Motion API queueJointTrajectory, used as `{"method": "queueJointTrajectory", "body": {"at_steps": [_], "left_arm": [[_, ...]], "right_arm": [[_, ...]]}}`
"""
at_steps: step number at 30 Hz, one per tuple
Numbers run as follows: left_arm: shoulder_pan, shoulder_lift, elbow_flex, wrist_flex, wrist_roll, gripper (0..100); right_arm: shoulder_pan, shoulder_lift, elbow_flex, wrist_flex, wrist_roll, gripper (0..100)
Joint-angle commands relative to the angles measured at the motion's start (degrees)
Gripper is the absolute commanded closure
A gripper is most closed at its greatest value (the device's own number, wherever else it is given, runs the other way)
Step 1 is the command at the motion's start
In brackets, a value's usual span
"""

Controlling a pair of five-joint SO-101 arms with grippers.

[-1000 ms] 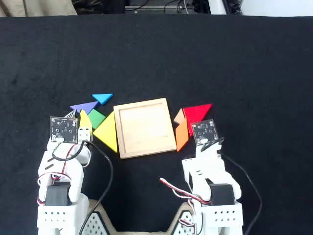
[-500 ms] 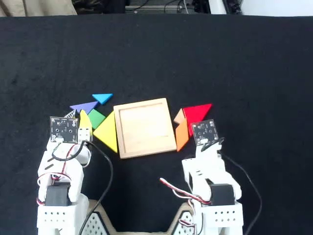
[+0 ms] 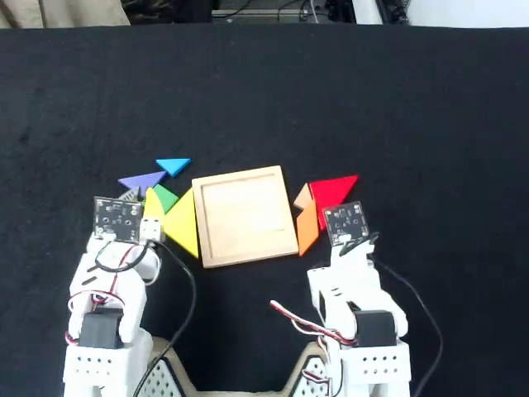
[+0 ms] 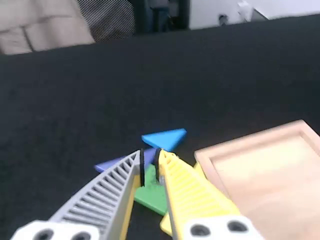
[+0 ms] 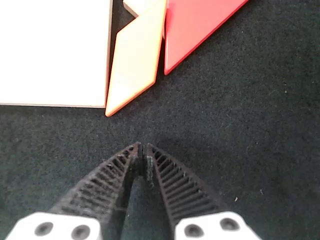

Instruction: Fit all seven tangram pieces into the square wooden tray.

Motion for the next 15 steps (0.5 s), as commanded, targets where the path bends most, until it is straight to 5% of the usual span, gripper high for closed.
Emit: {"method": "queueJointTrajectory", "body": {"at_steps": [1,15], "left_arm": [[2.95,-0.09,1.01,2.37,0.18,93],[-2.07,-0.44,1.01,2.02,0.53,93]], "right_arm": [[-0.88,-3.3,-0.04,0.18,-0.35,98.7],[-14.68,-3.3,-0.04,0.18,-0.44,98.7]]}}
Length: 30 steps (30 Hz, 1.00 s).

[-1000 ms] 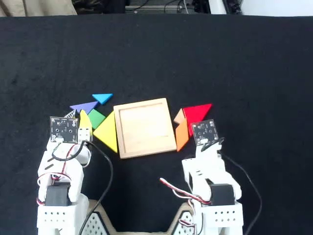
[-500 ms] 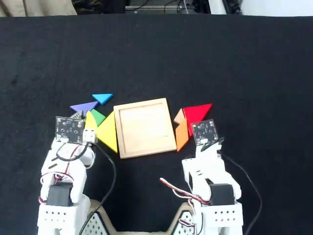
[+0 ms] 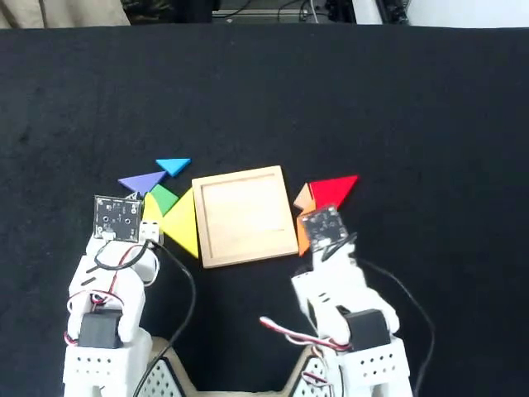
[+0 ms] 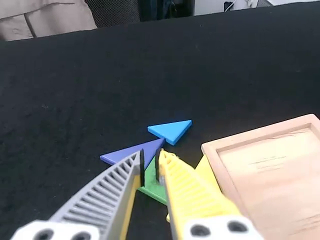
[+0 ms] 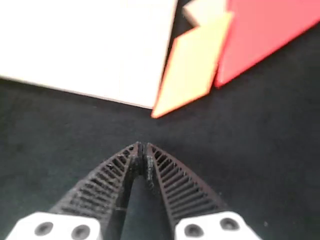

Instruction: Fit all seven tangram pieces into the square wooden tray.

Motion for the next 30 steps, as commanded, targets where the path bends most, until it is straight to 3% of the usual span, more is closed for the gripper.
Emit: {"method": "queueJointTrajectory", "body": {"at_steps": [1,5,11,13,18,25,30], "left_arm": [[-0.66,-0.62,1.01,-0.09,0.53,93],[-0.66,-0.62,1.01,-0.18,0.35,93],[-1.27,-0.62,1.01,-1.05,0.18,93],[-1.98,-0.62,1.01,-1.41,0.26,93],[-5.49,-0.62,1.01,-2.73,0.7,93],[-5.05,-0.62,1.01,-2.46,0.7,93],[-5.05,-0.62,1.01,-2.37,0.7,93]], "right_arm": [[-3.87,-3.3,-0.04,0.18,-0.44,98.7],[-6.42,-3.38,-0.31,-4.22,0.09,98.7],[9.85,-3.38,-1.8,-28.31,-0.35,98.7],[12.22,-2.59,0.22,-36.22,-0.44,98.6],[12.66,-2.33,0.04,-35.78,1.23,98.6],[12.48,-3.3,-0.13,-35.52,16.44,98.6],[12.66,-3.3,-2.51,-35.25,16.0,98.6]]}}
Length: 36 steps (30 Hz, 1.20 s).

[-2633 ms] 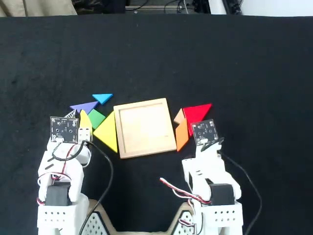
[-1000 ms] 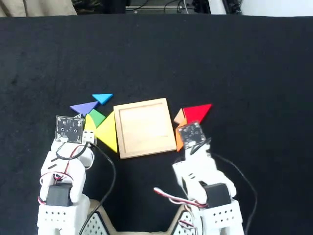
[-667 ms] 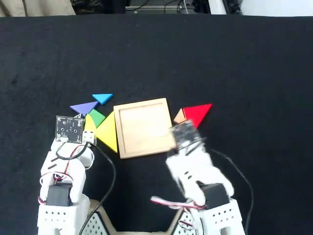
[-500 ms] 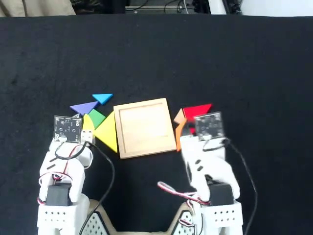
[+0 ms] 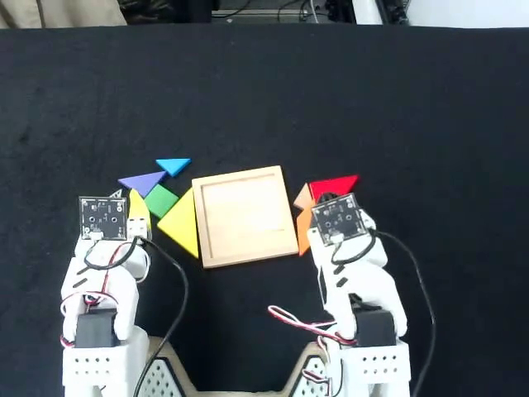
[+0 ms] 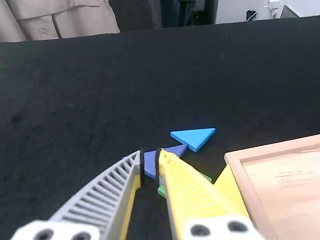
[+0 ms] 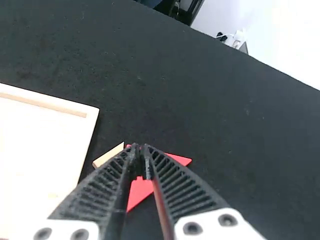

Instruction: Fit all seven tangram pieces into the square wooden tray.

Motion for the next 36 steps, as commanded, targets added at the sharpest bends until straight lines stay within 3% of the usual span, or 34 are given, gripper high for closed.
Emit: {"method": "queueJointTrajectory", "body": {"at_steps": [1,5,12,29,36], "left_arm": [[-0.13,-0.53,1.01,-0.79,0.53,93],[-0.13,-0.26,1.01,-0.62,0.53,93],[5.58,-0.18,-0.31,4.04,0.26,93],[2.07,0.0,-3.03,4.75,0.44,92],[4.44,0.26,-8.92,11.43,0.18,92]], "right_arm": [[1.23,-3.3,-4.7,0.35,-0.97,98.6],[0.09,-3.21,-16.4,9.76,-5.54,98.6],[-1.85,6.11,-31.25,18.99,-2.81,98.6],[-1.32,63.34,-51.74,7.74,-9.93,98.6],[-1.23,76.62,-52.09,1.67,-9.67,98.6]]}}
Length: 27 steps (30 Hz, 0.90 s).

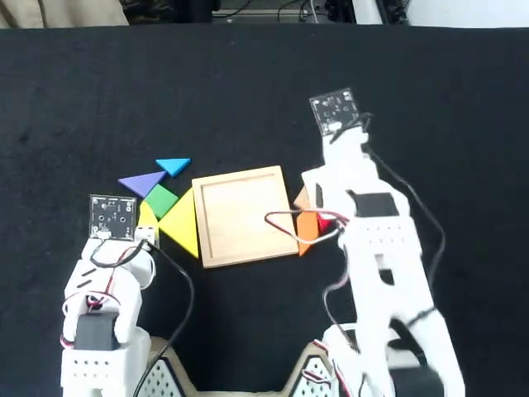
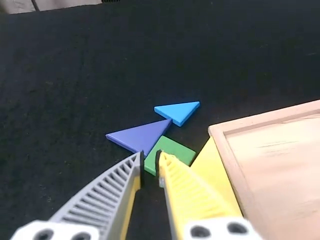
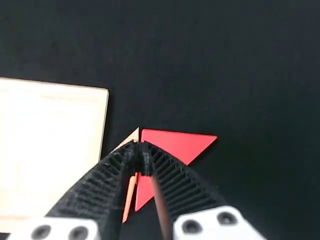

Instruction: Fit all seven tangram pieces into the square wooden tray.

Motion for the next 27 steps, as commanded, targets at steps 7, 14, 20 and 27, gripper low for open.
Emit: {"method": "queueJointTrajectory", "body": {"at_steps": [7,14,20,27], "left_arm": [[1.71,15.03,-23.25,6.77,0.09,92],[1.71,47.21,-52.35,13.1,0.0,92],[2.07,67.69,-58.95,14.42,-0.09,92],[6.29,81.93,-59.65,21.8,-4.66,92]], "right_arm": [[4.13,5.58,-3.38,-2.11,-0.44,98.6],[7.12,5.23,0.66,-6.15,-0.44,98.6],[6.33,5.32,2.07,-7.56,-0.44,98.6],[5.89,5.32,5.85,-13.45,-0.09,98.6]]}}
